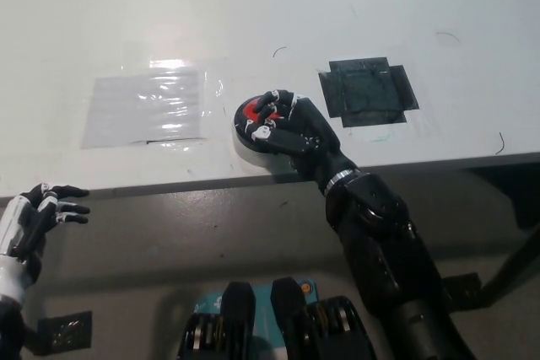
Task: The robot uses its right hand to make a fist and press the red button kept in the middle of the desk
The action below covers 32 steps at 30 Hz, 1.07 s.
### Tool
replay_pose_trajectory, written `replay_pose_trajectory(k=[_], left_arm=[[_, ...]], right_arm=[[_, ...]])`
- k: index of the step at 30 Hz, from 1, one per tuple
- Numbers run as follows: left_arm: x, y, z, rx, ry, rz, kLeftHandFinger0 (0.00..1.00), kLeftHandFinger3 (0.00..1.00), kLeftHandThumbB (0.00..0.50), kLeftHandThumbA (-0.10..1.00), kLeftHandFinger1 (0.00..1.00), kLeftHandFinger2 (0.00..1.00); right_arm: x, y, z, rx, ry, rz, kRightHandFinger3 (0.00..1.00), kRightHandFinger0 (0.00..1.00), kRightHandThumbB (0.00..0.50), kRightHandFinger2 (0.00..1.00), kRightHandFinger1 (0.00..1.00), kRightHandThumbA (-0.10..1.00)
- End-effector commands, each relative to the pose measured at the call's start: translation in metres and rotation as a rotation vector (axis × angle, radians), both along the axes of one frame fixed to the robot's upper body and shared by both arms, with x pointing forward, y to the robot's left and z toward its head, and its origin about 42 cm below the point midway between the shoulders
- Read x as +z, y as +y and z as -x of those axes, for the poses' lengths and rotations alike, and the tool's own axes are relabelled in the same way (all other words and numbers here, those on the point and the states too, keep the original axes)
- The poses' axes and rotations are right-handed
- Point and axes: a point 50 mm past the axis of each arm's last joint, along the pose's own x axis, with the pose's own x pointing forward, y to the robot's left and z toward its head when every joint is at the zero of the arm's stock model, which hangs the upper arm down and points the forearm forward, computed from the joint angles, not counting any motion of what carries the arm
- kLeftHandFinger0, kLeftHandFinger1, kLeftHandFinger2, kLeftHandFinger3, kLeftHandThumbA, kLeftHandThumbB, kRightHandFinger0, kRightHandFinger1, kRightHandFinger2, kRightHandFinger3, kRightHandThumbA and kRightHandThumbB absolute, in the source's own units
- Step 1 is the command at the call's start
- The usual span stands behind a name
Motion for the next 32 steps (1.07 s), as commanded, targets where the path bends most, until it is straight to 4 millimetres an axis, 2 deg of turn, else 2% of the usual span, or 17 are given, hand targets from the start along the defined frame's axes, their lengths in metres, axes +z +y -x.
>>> replay_pose_trajectory(k=[1, 2, 4, 5, 6, 8, 10, 12, 15, 17, 21, 23, 25, 28, 29, 31, 32], left_arm=[[0.014, 0.01, 0.002, -0.015, -0.041, -0.045, 0.46, 0.58, 0.06, 0.62, 0.44, 0.52], [0.012, 0.011, 0.002, -0.018, -0.043, -0.045, 0.46, 0.58, 0.056, 0.62, 0.44, 0.52], [0.01, 0.012, 0.003, -0.016, -0.038, -0.048, 0.46, 0.59, 0.058, 0.62, 0.44, 0.52], [0.01, 0.012, 0.003, -0.015, -0.036, -0.048, 0.46, 0.59, 0.058, 0.62, 0.44, 0.52], [0.009, 0.012, 0.005, -0.014, -0.031, -0.055, 0.45, 0.59, 0.068, 0.62, 0.44, 0.52], [0.009, 0.012, 0.006, -0.012, -0.026, -0.055, 0.41, 0.57, 0.081, 0.63, 0.41, 0.49], [0.008, 0.012, 0.007, -0.012, -0.026, -0.064, 0.43, 0.58, 0.073, 0.64, 0.43, 0.51], [0.008, 0.012, 0.008, -0.01, -0.021, -0.067, 0.45, 0.58, 0.06, 0.64, 0.44, 0.53], [0.007, 0.012, 0.01, -0.01, -0.011, -0.056, 0.42, 0.54, 0.06, 0.62, 0.42, 0.49], [0.003, 0.014, 0.012, -0.015, -0.018, -0.05, 0.41, 0.54, 0.048, 0.61, 0.41, 0.48], [0.0, 0.015, 0.013, -0.013, -0.014, -0.049, 0.42, 0.56, 0.044, 0.6, 0.41, 0.49], [0.001, 0.015, 0.014, -0.012, -0.001, -0.032, 0.43, 0.55, 0.042, 0.6, 0.42, 0.49], [0.0, 0.016, 0.014, -0.01, -0.005, -0.037, 0.43, 0.54, 0.027, 0.6, 0.43, 0.5], [0.001, 0.015, 0.014, -0.01, -0.002, -0.031, 0.44, 0.53, 0.027, 0.6, 0.43, 0.5], [0.001, 0.015, 0.014, -0.011, -0.002, -0.031, 0.44, 0.53, 0.027, 0.6, 0.43, 0.5], [0.002, 0.018, 0.014, -0.012, -0.006, -0.037, 0.42, 0.51, 0.025, 0.61, 0.42, 0.48], [0.002, 0.018, 0.014, -0.012, -0.006, -0.037, 0.42, 0.51, 0.025, 0.61, 0.42, 0.48]], right_arm=[[0.053, 0.005, -0.017, 0.04, -0.048, -0.011, 0.3, 0.0, 0.09, 0.26, 0.0, 0.66], [0.062, 0.004, -0.019, 0.039, -0.062, -0.019, 0.3, 0.0, 0.079, 0.26, 0.0, 0.66], [0.089, -0.002, -0.023, 0.029, -0.119, -0.032, 0.3, 0.0, 0.102, 0.27, 0.0, 0.68], [0.093, -0.003, -0.024, 0.029, -0.127, -0.034, 0.3, 0.0, 0.099, 0.27, 0.0, 0.68], [0.115, -0.009, -0.026, 0.018, -0.168, -0.037, 0.3, 0.0, 0.105, 0.28, 0.0, 0.69], [0.131, -0.014, -0.025, 0.006, -0.193, -0.041, 0.28, 0.0, 0.095, 0.28, 0.0, 0.69], [0.147, -0.02, -0.025, 0.005, -0.222, -0.061, 0.27, 0.0, 0.121, 0.28, 0.0, 0.7], [0.173, -0.033, -0.024, -0.018, -0.25, -0.081, 0.29, 0.0, 0.138, 0.3, 0.0, 0.69], [0.193, -0.051, -0.02, -0.038, -0.29, -0.103, 0.32, 0.0, 0.137, 0.3, 0.0, 0.69], [0.197, -0.063, -0.016, -0.068, -0.299, -0.113, 0.35, 0.0, 0.159, 0.3, 0.0, 0.67], [0.197, -0.085, -0.016, -0.099, -0.298, -0.147, 0.43, 0.0, 0.158, 0.33, 0.0, 0.63], [0.191, -0.117, -0.018, -0.152, -0.315, -0.132, 0.5, 0.0, 0.133, 0.39, 0.04, 0.65], [0.191, -0.137, -0.014, -0.191, -0.332, -0.123, 0.54, 0.0, 0.108, 0.41, 0.04, 0.66], [0.191, -0.154, -0.004, -0.238, -0.359, -0.093, 0.52, 0.0, 0.053, 0.41, 0.09, 0.71], [0.191, -0.157, -0.002, -0.246, -0.361, -0.088, 0.52, 0.0, 0.053, 0.41, 0.09, 0.71], [0.185, -0.182, 0.007, -0.307, -0.37, -0.071, 0.5, 0.0, 0.07, 0.4, 0.09, 0.71], [0.185, -0.182, 0.007, -0.307, -0.37, -0.071, 0.5, 0.0, 0.07, 0.4, 0.09, 0.71]])
